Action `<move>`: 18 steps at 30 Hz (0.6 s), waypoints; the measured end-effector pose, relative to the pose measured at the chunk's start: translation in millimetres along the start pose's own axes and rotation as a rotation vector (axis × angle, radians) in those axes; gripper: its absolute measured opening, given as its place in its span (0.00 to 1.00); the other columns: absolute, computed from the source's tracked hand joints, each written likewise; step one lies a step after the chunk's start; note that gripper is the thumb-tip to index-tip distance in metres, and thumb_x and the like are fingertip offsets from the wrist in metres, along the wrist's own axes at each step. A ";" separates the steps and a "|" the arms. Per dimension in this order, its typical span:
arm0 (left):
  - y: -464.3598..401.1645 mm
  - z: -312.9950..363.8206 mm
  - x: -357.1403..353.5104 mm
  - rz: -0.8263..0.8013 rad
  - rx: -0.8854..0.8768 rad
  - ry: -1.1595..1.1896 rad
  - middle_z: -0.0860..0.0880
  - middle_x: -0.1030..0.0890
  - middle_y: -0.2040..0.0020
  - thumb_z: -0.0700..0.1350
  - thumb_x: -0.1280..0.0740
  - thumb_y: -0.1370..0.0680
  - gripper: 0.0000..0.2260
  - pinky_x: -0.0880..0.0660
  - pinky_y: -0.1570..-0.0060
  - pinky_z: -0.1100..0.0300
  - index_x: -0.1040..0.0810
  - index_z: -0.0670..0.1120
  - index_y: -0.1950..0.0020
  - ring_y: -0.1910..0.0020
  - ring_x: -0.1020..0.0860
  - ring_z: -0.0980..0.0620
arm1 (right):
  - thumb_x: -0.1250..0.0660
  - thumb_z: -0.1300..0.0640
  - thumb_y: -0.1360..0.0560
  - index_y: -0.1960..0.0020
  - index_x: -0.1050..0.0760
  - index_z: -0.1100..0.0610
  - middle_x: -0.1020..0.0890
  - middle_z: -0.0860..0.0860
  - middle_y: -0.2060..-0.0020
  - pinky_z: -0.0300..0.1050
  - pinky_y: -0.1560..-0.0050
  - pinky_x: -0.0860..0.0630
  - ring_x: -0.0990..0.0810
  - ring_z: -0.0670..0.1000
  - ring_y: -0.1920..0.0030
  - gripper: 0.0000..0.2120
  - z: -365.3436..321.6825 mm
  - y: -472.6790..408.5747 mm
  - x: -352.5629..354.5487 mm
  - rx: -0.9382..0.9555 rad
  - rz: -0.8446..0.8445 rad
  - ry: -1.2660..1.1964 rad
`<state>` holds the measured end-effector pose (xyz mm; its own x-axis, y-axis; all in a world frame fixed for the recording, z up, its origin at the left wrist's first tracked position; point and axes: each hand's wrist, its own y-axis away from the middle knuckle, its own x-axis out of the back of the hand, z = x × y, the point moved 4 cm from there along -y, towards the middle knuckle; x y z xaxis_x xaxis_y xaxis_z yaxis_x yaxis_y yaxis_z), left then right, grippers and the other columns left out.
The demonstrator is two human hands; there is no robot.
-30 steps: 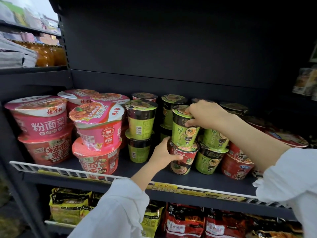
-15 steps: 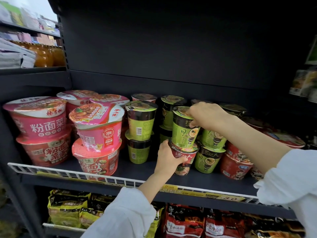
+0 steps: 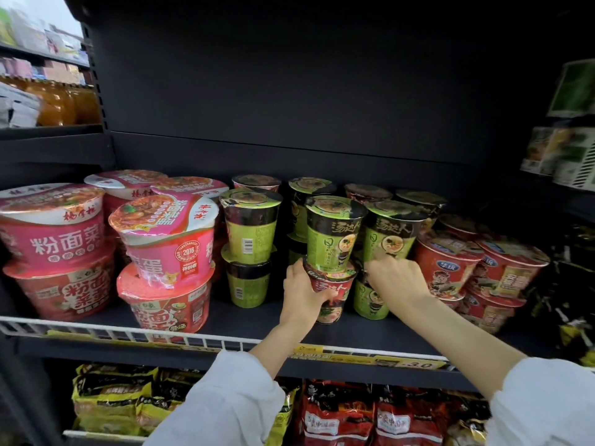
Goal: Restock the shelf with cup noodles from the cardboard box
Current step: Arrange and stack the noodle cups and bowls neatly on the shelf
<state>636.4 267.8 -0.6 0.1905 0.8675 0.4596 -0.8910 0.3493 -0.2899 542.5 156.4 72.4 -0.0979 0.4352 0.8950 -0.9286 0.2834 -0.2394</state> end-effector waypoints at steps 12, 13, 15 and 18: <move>2.6 5.7 2.2 -0.013 0.029 -0.001 0.44 0.30 0.36 0.43 0.23 0.33 0.36 0.34 0.36 0.57 0.37 0.41 0.30 0.34 0.31 0.46 | 0.34 0.68 0.28 0.47 0.27 0.58 0.25 0.55 0.45 0.45 0.62 0.31 0.19 0.57 0.48 0.11 -1.4 0.6 -7.1 0.016 -0.028 0.076; 3.1 5.9 2.1 -0.012 0.032 0.005 0.44 0.30 0.35 0.43 0.23 0.33 0.36 0.34 0.36 0.57 0.37 0.41 0.30 0.34 0.31 0.46 | 0.33 0.68 0.28 0.47 0.27 0.58 0.25 0.55 0.45 0.45 0.62 0.31 0.19 0.57 0.48 0.11 -0.4 1.3 -7.3 0.013 -0.034 0.071; 3.9 6.5 2.3 -0.007 0.036 0.007 0.44 0.31 0.35 0.43 0.23 0.33 0.37 0.34 0.36 0.58 0.37 0.40 0.30 0.34 0.31 0.47 | 0.34 0.69 0.27 0.47 0.27 0.58 0.25 0.55 0.45 0.45 0.62 0.31 0.19 0.57 0.48 0.12 1.4 1.6 -7.2 0.011 -0.038 0.075; 3.7 4.7 3.2 -0.030 0.039 0.022 0.45 0.31 0.35 0.45 0.23 0.33 0.37 0.34 0.36 0.58 0.38 0.41 0.29 0.34 0.31 0.48 | 0.38 0.65 0.24 0.48 0.26 0.57 0.24 0.53 0.46 0.46 0.61 0.29 0.19 0.57 0.48 0.07 0.3 1.2 -5.0 0.025 -0.026 0.054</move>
<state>631.8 270.2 3.7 0.2263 0.8645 0.4487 -0.8999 0.3619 -0.2434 541.8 154.3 67.7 -0.0542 0.4737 0.8790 -0.9392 0.2746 -0.2059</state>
